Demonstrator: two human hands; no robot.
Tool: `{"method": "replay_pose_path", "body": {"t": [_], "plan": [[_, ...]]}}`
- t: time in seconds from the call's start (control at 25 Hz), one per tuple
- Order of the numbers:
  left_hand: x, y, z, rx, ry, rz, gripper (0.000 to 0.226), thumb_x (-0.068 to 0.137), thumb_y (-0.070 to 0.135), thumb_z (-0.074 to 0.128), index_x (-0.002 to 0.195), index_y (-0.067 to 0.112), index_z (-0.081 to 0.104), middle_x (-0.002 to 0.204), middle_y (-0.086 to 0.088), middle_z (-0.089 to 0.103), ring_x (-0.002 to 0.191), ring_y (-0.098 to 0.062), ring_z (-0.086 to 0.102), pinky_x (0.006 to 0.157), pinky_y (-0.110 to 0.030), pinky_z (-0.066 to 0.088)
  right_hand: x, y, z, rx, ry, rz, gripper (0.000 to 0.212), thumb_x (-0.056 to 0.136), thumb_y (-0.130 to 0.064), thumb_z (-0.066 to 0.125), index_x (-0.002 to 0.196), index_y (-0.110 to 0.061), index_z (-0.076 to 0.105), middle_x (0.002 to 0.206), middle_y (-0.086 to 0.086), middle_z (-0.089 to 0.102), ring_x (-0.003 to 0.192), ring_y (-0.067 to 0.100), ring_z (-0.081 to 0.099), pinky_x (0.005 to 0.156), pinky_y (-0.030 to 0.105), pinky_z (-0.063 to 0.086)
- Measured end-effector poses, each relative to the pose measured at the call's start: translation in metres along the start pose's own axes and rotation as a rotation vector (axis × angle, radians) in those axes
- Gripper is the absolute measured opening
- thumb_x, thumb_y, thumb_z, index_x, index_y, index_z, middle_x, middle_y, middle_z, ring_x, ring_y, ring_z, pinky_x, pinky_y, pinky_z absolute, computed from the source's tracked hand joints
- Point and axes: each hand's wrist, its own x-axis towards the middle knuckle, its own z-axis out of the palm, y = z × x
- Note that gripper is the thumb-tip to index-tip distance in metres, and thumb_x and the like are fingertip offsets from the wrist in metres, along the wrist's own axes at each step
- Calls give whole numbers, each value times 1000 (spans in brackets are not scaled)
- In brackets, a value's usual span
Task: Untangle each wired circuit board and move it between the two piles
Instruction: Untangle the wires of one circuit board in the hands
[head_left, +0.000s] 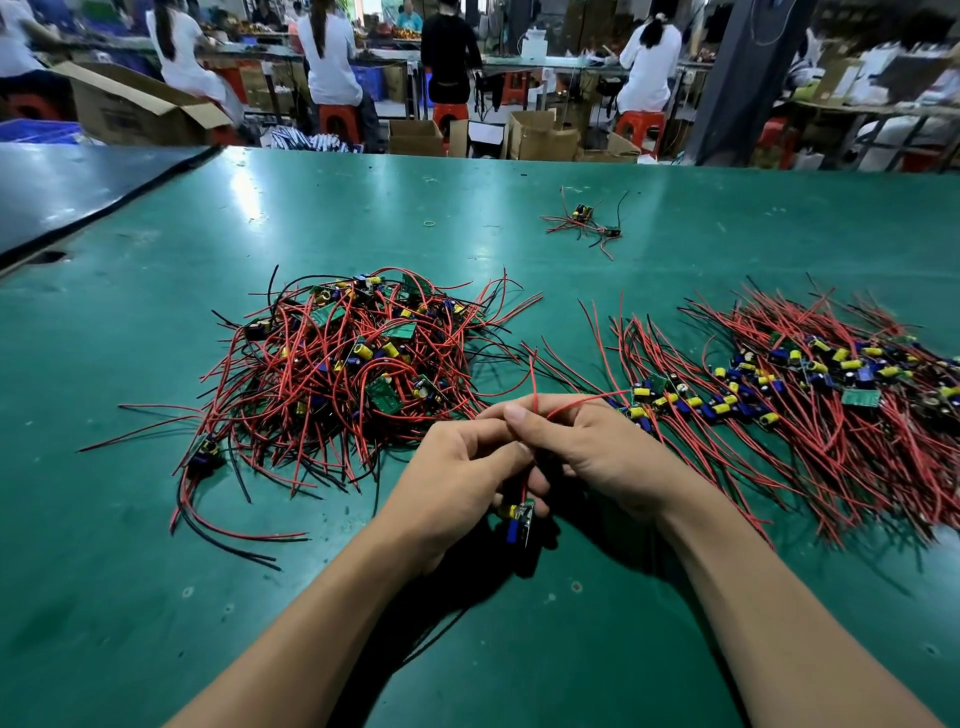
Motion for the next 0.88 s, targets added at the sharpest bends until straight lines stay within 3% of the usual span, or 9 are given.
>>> {"method": "replay_pose_path", "body": {"t": [0.16,0.28,0.4,0.56,0.64,0.76,0.88], "plan": [[0,0,0,-74,31,-13,16,96,5,56,87,-6,65,66,-16,61,49,-23,58,48,-27,50,0,0,-5,-40,141,-53,34,87,-35,71,104,-6,76,71,16,70,61,23,67,57,27,54],[0,2,-1,-75,35,-18,15,95,6,57,89,-5,66,64,-13,60,48,-22,58,49,-26,51,4,0,-13,-243,354,-211,29,82,-34,73,96,-9,79,77,-7,74,72,1,64,70,12,48],[-1,3,1,-61,29,-27,15,95,7,57,90,-4,67,62,-11,61,47,-21,58,48,-24,51,6,1,-18,-352,520,-314,18,90,-31,71,87,-15,79,60,-12,62,59,0,52,60,12,41],[0,2,-1,-39,43,-21,16,95,8,58,91,-5,67,62,-10,62,48,-21,59,48,-23,50,7,7,-13,-442,598,-354,29,93,-36,68,81,-12,77,56,-3,52,53,7,44,52,24,36],[0,1,-1,-42,52,-32,16,95,8,59,93,-6,66,62,-11,63,49,-22,60,48,-24,51,11,8,-10,-280,588,-260,27,93,-37,68,83,-13,77,56,-5,54,47,6,43,45,20,34],[1,-1,-1,-59,91,-23,14,94,8,59,94,-3,67,65,-13,65,51,-23,63,50,-26,54,12,3,2,336,397,-47,37,80,-39,75,97,-7,72,61,-3,50,38,5,35,36,16,28],[5,-4,0,-56,143,16,15,95,7,59,87,2,71,68,-14,68,56,-24,66,53,-30,57,11,6,12,257,241,70,59,81,-42,76,105,10,63,57,1,45,41,11,39,39,19,38]]}}
